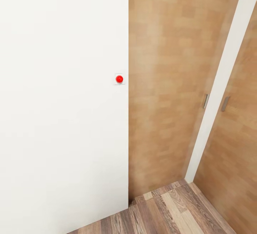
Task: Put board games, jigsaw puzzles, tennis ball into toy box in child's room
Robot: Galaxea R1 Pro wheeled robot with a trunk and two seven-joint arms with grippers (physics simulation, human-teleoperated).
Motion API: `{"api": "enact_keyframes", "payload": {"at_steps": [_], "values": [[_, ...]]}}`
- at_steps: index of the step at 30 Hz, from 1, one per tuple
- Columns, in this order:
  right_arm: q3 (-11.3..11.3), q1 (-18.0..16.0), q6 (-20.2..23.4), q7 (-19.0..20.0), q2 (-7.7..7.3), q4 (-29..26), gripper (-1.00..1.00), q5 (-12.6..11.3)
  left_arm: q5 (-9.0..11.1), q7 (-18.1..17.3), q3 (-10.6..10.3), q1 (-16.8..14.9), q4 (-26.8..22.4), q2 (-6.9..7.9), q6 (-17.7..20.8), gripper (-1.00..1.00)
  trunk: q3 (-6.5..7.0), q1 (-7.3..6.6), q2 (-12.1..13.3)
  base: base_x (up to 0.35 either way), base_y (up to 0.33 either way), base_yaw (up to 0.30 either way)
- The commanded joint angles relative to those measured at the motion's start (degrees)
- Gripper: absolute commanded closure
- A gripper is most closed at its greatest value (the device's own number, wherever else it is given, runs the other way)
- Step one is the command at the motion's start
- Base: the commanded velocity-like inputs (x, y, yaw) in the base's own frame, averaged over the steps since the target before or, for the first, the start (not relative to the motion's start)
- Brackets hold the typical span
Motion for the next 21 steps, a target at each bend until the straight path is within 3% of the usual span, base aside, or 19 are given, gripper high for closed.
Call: {"api": "enact_keyframes", "payload": {"at_steps": [1, 21], "values": [[-0.1, 0.0, -0.1, -0.1, 0.02, -0.1, -1.00, 0.0, 0.1, 0.0, 0.0, 0.0, 0.0, 0.00, -0.2, -1.00, 0.11, -0.21, 0.4, 0.000, 0.000, 0.000], [-0.1, 0.0, -0.1, -0.1, 0.02, -0.1, -1.00, 0.0, 0.1, 0.0, 0.1, 0.0, 0.2, -0.17, -0.2, -1.00, 3.70, -4.61, 8.4, 0.000, 0.000, 0.000]]}}
